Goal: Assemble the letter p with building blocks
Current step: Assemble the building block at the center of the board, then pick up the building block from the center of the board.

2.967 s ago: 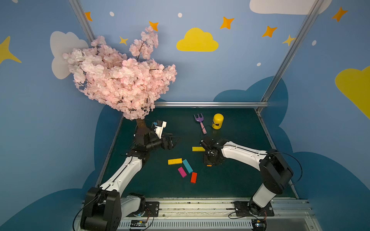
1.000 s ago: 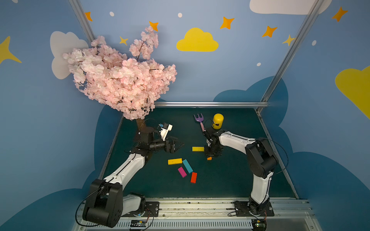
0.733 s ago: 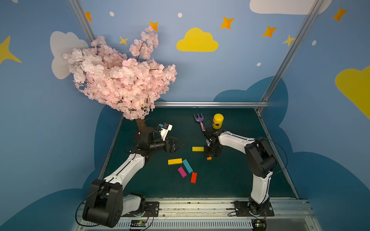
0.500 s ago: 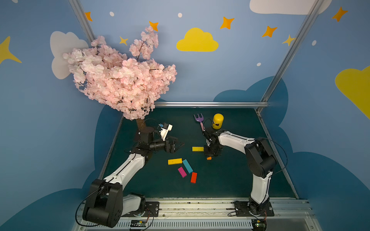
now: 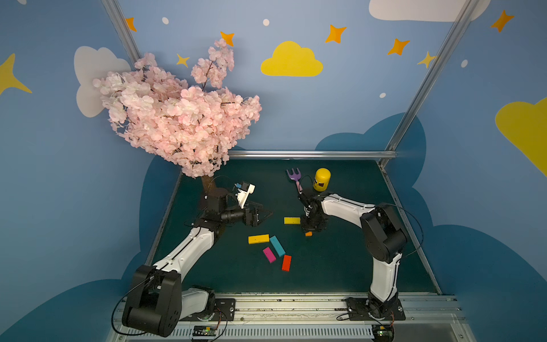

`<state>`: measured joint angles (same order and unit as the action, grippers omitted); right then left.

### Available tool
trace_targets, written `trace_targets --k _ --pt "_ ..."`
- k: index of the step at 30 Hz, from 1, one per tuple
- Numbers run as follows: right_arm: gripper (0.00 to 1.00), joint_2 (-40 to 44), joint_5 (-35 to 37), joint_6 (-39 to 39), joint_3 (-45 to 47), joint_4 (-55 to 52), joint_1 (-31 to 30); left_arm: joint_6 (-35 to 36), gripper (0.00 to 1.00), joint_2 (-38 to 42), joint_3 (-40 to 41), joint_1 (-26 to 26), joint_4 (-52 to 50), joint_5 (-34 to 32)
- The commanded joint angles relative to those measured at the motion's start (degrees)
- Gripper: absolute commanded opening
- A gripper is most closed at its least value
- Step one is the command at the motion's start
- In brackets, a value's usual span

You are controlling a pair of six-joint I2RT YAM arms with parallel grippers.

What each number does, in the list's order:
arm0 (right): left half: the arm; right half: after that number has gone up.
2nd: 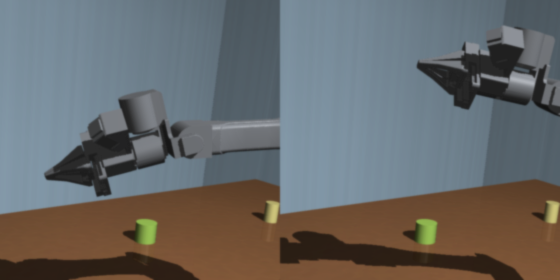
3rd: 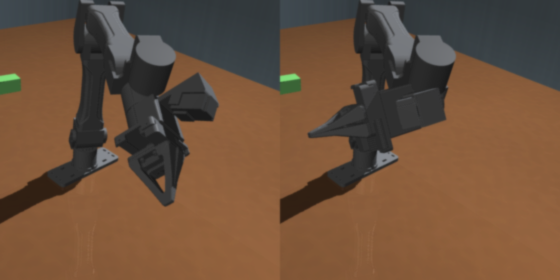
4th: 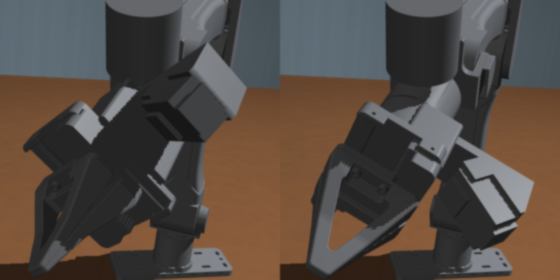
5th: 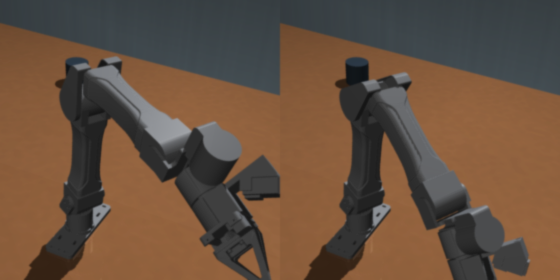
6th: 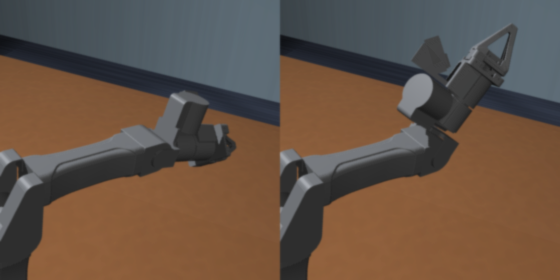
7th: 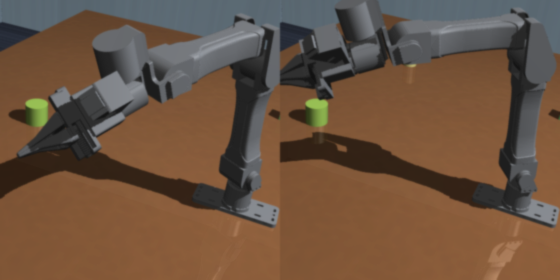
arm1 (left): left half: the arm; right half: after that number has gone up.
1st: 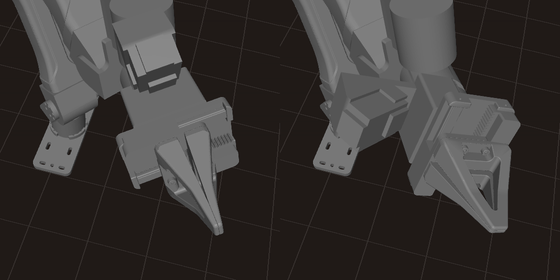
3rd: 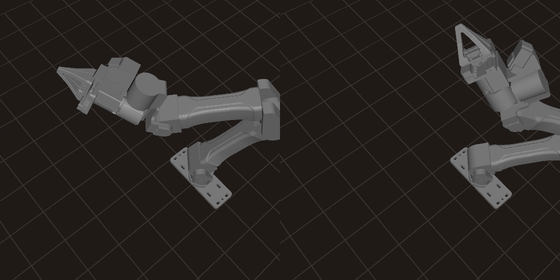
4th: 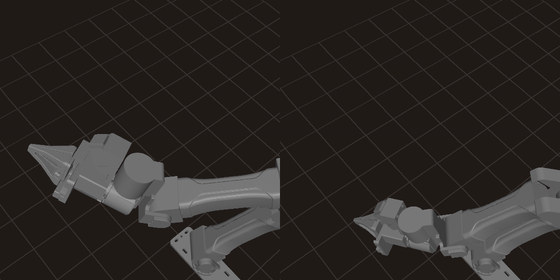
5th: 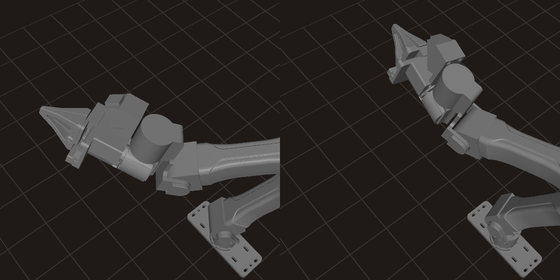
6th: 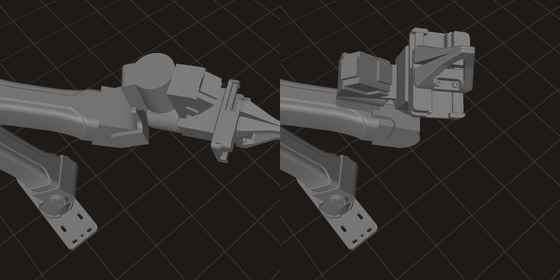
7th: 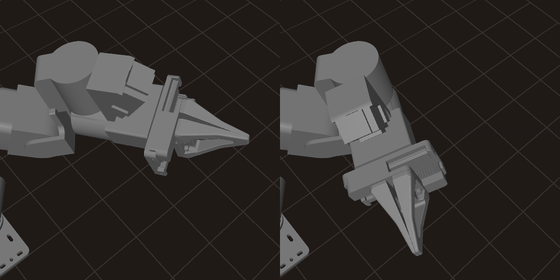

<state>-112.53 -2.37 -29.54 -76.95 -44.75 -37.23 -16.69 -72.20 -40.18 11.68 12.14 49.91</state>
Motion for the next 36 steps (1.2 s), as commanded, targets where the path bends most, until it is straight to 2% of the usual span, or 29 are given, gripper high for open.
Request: trace_targets --k 1,14,25,30,36 --pt "0.33 -1.81 0.53 -0.08 -1.12 0.04 -0.47 1.13 1.00 0.88 -0.46 0.18 -0.60 0.35" --pt "0.55 1.88 1.22 0.12 0.33 0.36 -1.56 1.14 1.00 0.97 -0.53 0.21 -1.33 -0.03" --pt "0.67 14.34 5.09 -0.31 6.65 -0.59 -3.53 0.54 1.00 2.44 -0.75 0.18 -1.01 -2.98" --pt "0.71 17.43 6.38 4.53 7.36 0.11 -7.43 -0.50 1.00 2.85 -1.10 0.18 -0.38 -6.48" --pt "0.72 13.83 7.18 8.01 3.71 1.46 -13.54 -1.49 1.00 3.38 -2.32 0.01 -0.71 -8.01"
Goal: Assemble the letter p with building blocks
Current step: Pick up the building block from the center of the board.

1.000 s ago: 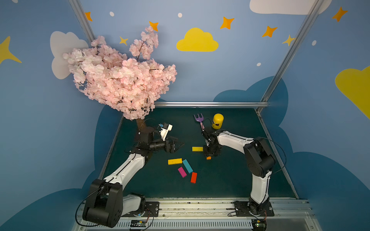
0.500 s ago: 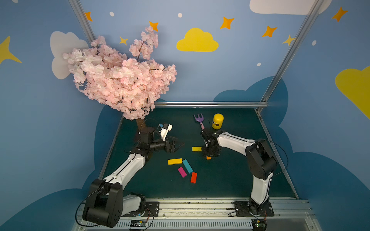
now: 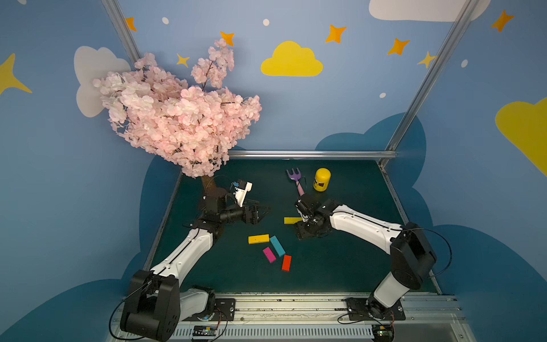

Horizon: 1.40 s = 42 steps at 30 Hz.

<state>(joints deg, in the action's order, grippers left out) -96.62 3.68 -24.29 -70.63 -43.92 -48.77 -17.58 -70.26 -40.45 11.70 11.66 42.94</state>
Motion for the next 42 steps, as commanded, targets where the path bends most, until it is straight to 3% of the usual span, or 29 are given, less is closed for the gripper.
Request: trace_targets --k 1,8,12,36,42 --pt "0.72 -2.90 0.92 3.00 -3.12 1.27 -2.61 -0.83 1.00 1.65 -2.03 -0.14 -0.07 -1.02" --pt "0.69 -9.12 -1.60 3.88 -6.49 6.09 -5.69 -6.89 1.00 5.05 3.10 -5.26 11.11 6.36" --pt "0.68 -12.31 -3.24 4.21 -8.21 7.88 -7.02 -9.50 1.00 6.20 5.20 -7.56 14.88 6.74" --pt "0.67 -20.33 -6.84 3.38 -13.37 7.40 -9.15 -9.90 1.00 5.20 5.64 -7.99 15.15 6.85" --pt "0.59 -21.64 -7.14 3.70 -13.74 6.99 -9.10 -9.84 1.00 4.93 5.73 -8.01 15.15 6.90"
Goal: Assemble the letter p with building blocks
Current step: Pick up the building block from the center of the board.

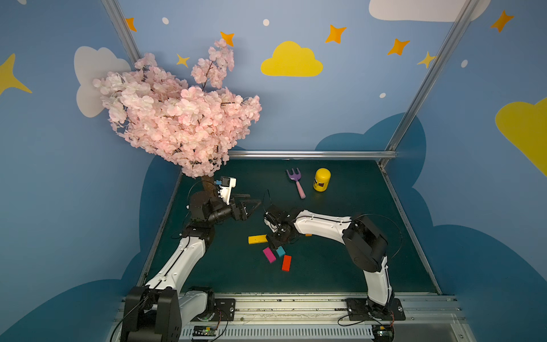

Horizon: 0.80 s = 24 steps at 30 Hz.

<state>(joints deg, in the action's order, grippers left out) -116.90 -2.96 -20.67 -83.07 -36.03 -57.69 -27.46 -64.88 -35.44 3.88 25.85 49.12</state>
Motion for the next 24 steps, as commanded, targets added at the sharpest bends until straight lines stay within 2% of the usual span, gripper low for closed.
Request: trace_targets --k 1,5,12,16,19,24 --pt "0.56 -1.35 -0.15 0.17 -1.44 -1.23 -0.23 0.00 1.00 -0.42 0.75 -0.19 0.92 0.70" --pt "0.47 -1.42 1.00 1.14 -1.44 -2.06 -0.23 0.29 1.00 -0.44 0.78 -0.27 0.74 0.30" --pt "0.40 -2.42 2.35 1.77 -2.39 -3.42 -0.48 0.30 1.00 -0.71 1.03 -0.28 0.74 0.33" --pt "0.38 -3.46 5.54 2.45 -4.01 -5.89 -1.44 0.39 1.00 -0.60 1.25 -0.28 0.75 0.24" --pt "0.33 -4.04 6.95 2.56 -4.70 -7.03 -1.81 0.38 1.00 -0.65 1.30 -0.28 0.78 0.24" --pt "0.31 -2.65 8.16 4.75 -4.31 -7.42 -1.81 0.46 1.00 -0.46 1.11 -0.29 0.52 0.14"
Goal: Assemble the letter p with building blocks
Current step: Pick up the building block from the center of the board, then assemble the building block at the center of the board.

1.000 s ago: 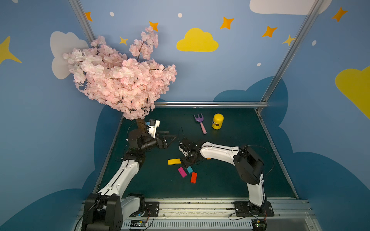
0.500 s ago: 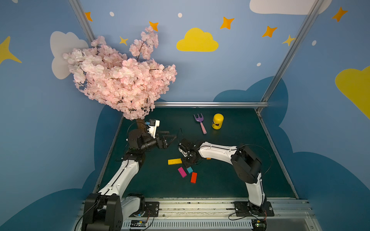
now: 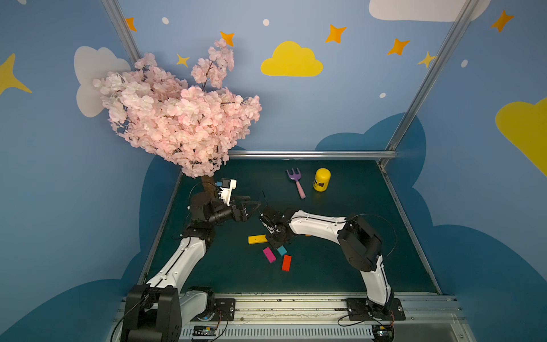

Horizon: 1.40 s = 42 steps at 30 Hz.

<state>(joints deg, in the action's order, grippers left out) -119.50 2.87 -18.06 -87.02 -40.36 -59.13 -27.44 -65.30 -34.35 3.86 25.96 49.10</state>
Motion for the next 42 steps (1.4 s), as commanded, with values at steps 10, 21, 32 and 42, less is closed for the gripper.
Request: trace_targets --k 10,21,32,42 --pt "0.31 8.60 1.12 24.99 5.63 -6.18 2.52 -0.25 1.00 -0.65 -0.54 -0.28 1.31 0.12" --pt "0.33 14.15 -8.32 39.73 13.08 -7.56 7.62 -1.21 1.00 -1.33 -0.70 -0.25 2.26 -0.47" --pt "0.33 13.19 -9.02 50.18 15.34 -6.13 9.74 -0.76 1.00 -1.11 -0.79 0.42 2.35 -2.60" --pt "0.33 11.33 -10.76 55.71 14.78 -5.52 11.88 -0.82 1.00 -0.39 -0.37 1.14 2.36 -4.69"
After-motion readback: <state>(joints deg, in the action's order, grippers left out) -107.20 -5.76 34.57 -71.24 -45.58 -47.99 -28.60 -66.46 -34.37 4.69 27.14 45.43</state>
